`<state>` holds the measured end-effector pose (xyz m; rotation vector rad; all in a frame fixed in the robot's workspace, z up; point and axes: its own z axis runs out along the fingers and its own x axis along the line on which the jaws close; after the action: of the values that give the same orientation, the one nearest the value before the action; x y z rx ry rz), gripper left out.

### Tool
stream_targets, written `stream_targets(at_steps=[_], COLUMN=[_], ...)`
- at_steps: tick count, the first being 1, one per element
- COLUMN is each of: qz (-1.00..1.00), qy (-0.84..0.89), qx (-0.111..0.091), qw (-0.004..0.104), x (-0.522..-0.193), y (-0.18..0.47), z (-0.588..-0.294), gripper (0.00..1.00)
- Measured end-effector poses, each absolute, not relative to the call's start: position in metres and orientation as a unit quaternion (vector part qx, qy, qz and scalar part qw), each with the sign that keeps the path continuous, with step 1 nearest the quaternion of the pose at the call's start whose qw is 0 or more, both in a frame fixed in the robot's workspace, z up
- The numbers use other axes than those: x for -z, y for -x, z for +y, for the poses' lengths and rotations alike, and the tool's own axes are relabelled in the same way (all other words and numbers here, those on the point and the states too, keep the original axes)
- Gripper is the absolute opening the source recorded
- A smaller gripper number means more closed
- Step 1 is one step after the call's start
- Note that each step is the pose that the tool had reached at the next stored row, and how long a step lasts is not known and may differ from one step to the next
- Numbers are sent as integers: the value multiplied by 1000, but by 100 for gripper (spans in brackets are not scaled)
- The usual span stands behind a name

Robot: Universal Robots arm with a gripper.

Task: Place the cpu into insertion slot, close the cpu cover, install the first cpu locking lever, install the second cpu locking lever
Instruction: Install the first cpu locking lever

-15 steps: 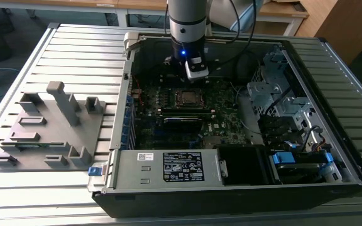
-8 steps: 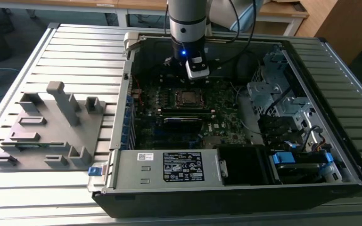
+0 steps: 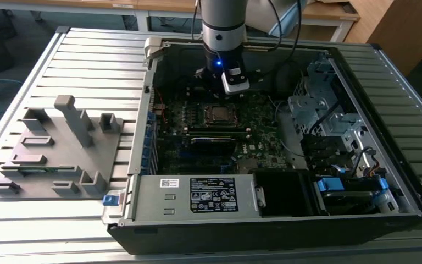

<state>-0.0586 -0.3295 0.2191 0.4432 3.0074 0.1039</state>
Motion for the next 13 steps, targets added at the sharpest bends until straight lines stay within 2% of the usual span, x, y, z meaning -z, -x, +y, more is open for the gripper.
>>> stream_targets(at_steps=[9,13], qz=[990,990], qy=[-130,-128], qx=[-10,-8], qw=[52,53], x=[-218,-218], y=[57,57], z=[-332,-333], gripper=[10,10])
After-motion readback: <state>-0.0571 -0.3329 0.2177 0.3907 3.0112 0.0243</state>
